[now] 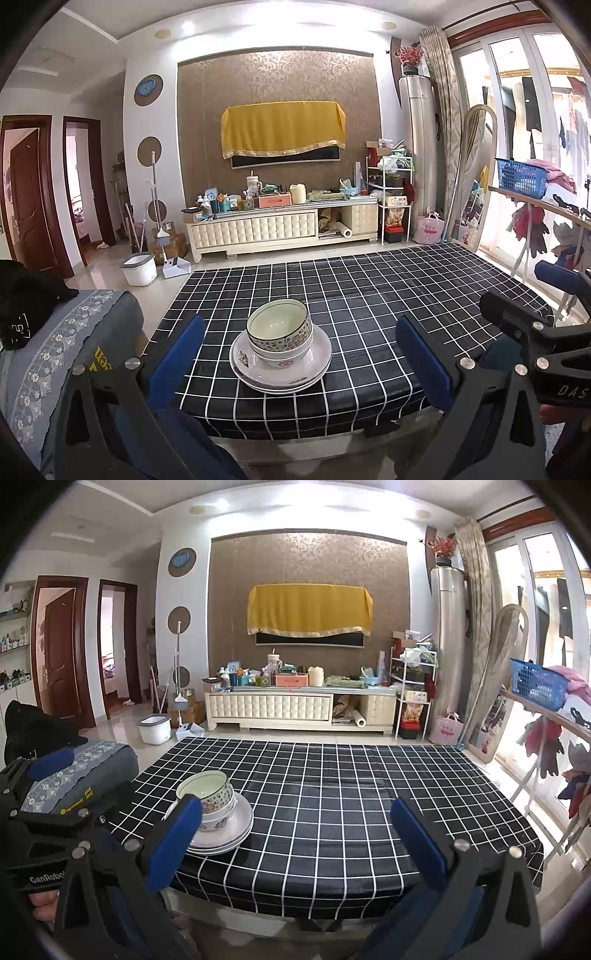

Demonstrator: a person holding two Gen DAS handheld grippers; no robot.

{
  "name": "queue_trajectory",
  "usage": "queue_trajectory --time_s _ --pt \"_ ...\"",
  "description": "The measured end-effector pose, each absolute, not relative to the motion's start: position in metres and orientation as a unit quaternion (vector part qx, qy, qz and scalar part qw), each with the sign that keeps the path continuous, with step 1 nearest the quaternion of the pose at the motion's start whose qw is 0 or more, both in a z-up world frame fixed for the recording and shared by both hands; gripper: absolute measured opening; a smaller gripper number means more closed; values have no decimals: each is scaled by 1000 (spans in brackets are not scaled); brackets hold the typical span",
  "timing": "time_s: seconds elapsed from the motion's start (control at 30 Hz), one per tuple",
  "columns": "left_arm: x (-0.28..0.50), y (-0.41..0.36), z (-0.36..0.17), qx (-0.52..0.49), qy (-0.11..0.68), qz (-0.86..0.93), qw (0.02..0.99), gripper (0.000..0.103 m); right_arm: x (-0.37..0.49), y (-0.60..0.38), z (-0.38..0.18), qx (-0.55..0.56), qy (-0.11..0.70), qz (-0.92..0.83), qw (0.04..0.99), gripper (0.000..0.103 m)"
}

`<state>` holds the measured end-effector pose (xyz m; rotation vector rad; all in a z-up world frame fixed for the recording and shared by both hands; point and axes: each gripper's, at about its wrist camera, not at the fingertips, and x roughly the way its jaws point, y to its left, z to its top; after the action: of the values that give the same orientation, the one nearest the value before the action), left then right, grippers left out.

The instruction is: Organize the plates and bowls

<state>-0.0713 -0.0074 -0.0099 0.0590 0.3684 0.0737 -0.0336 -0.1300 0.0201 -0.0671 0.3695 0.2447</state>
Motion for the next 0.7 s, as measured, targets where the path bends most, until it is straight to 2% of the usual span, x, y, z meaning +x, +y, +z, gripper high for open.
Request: queue_trajectory --time_s 0.7 --pt "-75 -5 -13 16 191 27 981 102 -39 -133 18 -29 188 119 975 103"
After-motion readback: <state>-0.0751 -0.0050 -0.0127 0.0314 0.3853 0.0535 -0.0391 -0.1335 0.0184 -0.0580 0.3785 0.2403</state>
